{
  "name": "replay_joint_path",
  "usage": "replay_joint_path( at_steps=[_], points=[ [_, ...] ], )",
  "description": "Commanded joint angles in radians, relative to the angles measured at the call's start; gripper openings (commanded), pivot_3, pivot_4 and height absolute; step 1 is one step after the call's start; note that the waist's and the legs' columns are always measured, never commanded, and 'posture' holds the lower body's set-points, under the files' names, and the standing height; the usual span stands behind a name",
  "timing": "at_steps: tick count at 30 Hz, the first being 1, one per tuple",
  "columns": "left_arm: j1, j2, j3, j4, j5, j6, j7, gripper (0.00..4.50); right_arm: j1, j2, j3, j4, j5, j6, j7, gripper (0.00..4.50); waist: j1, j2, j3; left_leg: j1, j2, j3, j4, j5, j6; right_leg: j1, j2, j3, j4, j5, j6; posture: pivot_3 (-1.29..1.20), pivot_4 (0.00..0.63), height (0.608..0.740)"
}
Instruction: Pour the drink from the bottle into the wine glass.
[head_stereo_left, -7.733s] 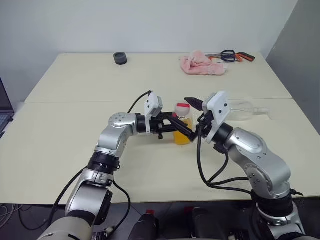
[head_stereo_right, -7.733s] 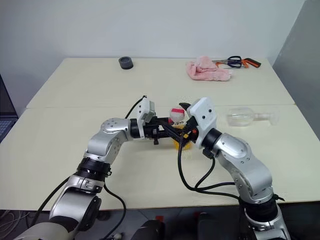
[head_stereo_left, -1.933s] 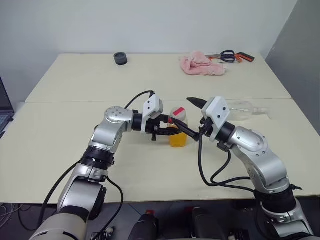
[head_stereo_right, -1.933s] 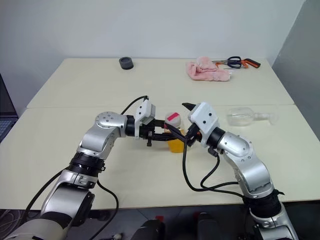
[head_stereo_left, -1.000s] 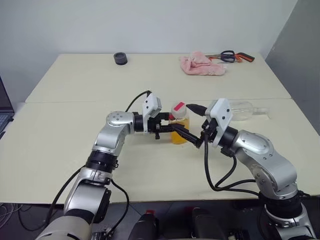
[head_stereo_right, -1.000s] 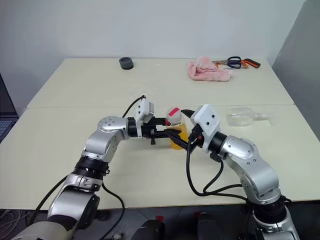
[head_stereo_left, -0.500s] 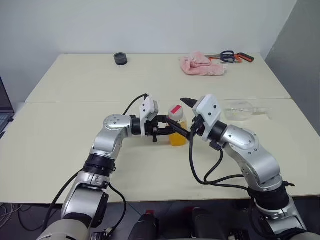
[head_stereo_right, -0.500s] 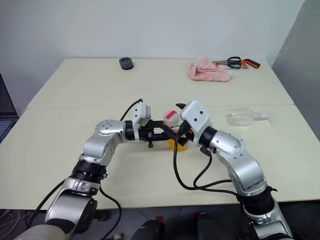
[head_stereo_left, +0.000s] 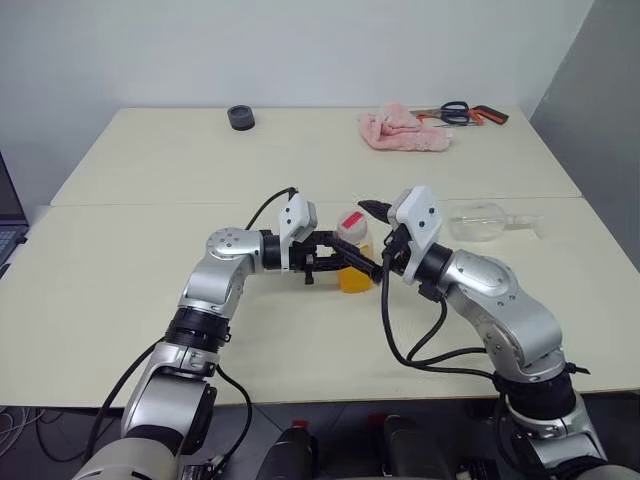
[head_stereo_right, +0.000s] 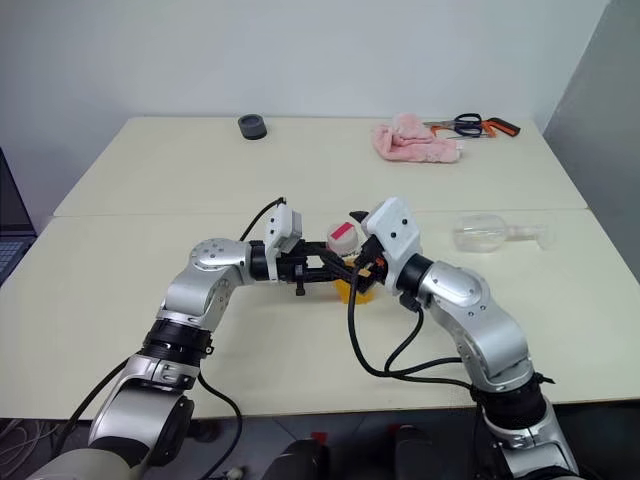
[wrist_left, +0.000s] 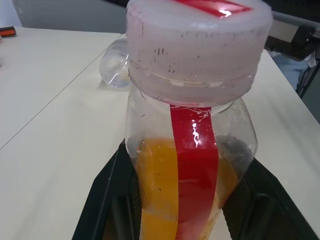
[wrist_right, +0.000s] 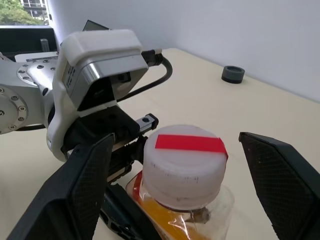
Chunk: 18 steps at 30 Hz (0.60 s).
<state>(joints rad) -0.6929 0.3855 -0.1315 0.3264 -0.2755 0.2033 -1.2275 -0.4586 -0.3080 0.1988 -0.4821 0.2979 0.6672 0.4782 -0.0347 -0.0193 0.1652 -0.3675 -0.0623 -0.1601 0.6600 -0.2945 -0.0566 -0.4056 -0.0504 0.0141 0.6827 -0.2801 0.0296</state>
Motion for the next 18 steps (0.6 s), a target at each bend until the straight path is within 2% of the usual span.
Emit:
replay_joint_path(
  at_steps=[1,5,10,13,18],
  points=[
    [-0.019,0.008,0.0,-0.024,0.005,-0.016,0.007,1.67,-0.012,0.01,-0.015,-0.045,0.015,-0.01,-0.005,3.35,0.0,0.0,0.0,0.0,0.0,0.0,0.0,0.0,0.0,0.0,0.0,0.0,0.0,0.0,0.0,0.0,0.15,0.74],
    [-0.019,0.009,0.0,-0.025,0.008,-0.017,0.005,1.67,-0.018,0.023,-0.018,-0.04,0.018,-0.025,-0.004,1.96,0.0,0.0,0.0,0.0,0.0,0.0,0.0,0.0,0.0,0.0,0.0,0.0,0.0,0.0,0.0,0.0,0.15,0.74],
    [-0.021,0.013,-0.002,-0.026,0.009,-0.018,0.001,1.66,-0.033,0.017,-0.008,-0.011,0.02,-0.062,0.039,1.87,0.0,0.0,0.0,0.0,0.0,0.0,0.0,0.0,0.0,0.0,0.0,0.0,0.0,0.0,0.0,0.0,0.15,0.74],
    [-0.025,0.015,-0.005,-0.024,0.009,-0.018,-0.007,1.66,-0.064,-0.013,-0.002,0.062,0.031,-0.154,0.152,1.87,0.0,0.0,0.0,0.0,0.0,0.0,0.0,0.0,0.0,0.0,0.0,0.0,0.0,0.0,0.0,0.0,0.15,0.74],
    [-0.04,0.019,-0.013,-0.019,0.008,-0.021,-0.03,1.66,-0.185,-0.083,-0.01,0.287,0.091,-0.261,0.439,1.87,-0.001,0.0,0.0,0.0,0.0,0.001,0.0,0.0,0.0,0.0,0.001,-0.002,0.0,0.0,0.001,0.0,0.15,0.74]
  ],
)
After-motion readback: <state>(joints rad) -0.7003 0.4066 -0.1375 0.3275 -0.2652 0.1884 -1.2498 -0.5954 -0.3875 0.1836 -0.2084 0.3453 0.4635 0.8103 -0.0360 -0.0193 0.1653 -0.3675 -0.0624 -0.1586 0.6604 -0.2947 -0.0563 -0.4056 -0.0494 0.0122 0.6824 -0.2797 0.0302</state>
